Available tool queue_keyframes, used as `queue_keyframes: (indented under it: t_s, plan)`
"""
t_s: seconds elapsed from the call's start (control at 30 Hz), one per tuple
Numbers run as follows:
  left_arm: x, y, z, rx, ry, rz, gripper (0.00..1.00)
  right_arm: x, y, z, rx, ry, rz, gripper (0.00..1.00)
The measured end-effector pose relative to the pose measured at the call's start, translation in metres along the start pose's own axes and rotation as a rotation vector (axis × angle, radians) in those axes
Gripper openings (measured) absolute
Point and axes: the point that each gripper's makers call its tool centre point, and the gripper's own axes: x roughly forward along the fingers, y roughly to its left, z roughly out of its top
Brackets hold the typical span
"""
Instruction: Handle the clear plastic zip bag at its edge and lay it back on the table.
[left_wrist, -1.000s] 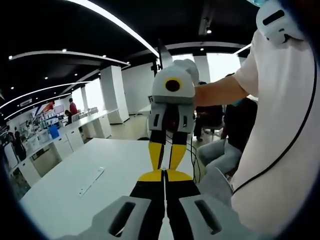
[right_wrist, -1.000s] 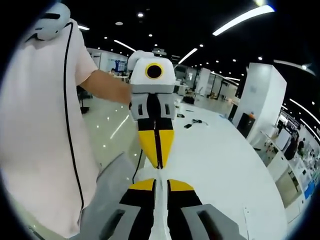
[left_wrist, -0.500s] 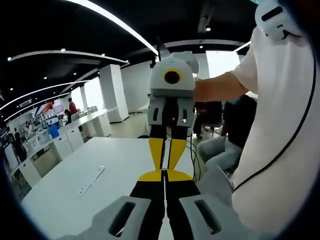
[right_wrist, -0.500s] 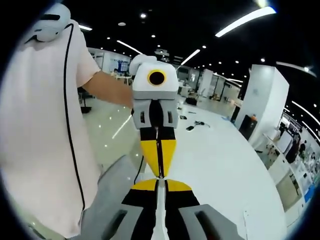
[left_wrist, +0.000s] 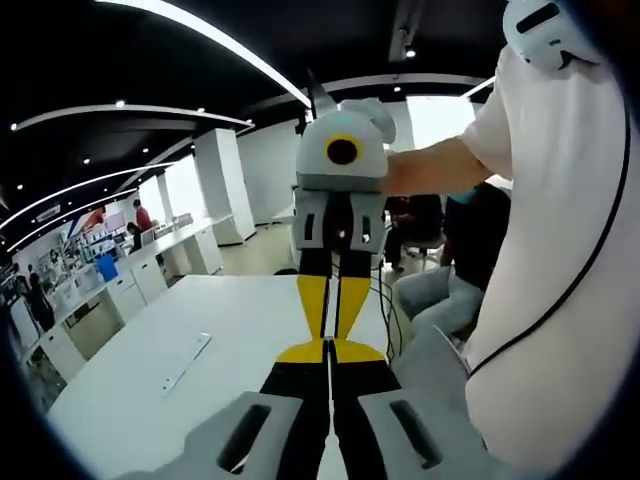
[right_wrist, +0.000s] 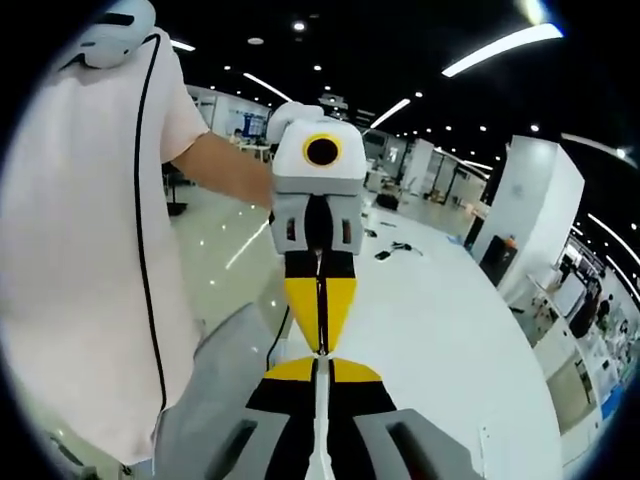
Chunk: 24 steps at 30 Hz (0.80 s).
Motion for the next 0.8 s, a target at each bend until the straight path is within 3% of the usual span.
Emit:
queue_keyframes:
  t_s: [0.47,0.8]
  plan:
    - [-0.002,0.002,0.002,0.007,-0.002,0.01,0.0,-0.003,-0.002,-0.011,-0.003,0.035,-0.009,0.0]
    - [-0.01,0.009,0.005,0.006,-0.013,0.019,0.0,-0.01,-0.003,-0.033,0.027,0.072,-0.022,0.0]
